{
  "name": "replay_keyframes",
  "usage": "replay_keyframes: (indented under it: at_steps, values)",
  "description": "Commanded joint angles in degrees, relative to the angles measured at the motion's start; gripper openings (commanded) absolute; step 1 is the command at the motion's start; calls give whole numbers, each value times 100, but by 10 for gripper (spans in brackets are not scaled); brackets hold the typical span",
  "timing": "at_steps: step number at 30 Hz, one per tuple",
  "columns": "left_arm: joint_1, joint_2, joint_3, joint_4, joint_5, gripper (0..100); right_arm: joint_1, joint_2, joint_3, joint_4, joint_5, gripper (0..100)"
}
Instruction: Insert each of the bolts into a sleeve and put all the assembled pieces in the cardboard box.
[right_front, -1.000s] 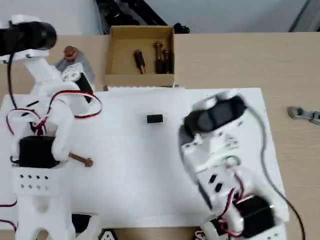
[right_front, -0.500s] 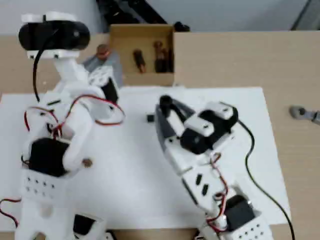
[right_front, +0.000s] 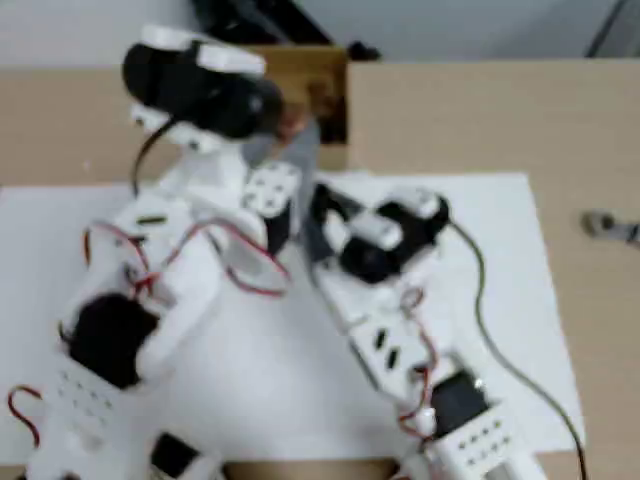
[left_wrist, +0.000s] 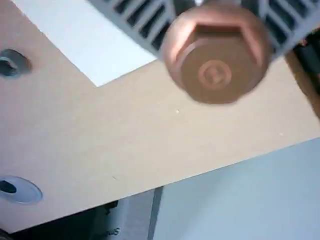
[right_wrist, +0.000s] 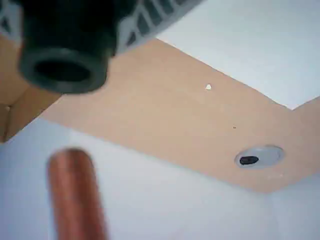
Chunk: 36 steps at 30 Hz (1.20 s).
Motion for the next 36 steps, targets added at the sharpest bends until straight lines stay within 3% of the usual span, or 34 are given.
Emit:
replay_keyframes:
  at_steps: [1,9,36]
  values:
    - [44,-114,-295,-35,-316,6,-31,13,53,-136,360,4]
    - [26,-97,-295,70,-519,6,-48,22,527,-989,633,4]
    - [26,527,-286,220,141,6,-31,4,527,-1033,607,4]
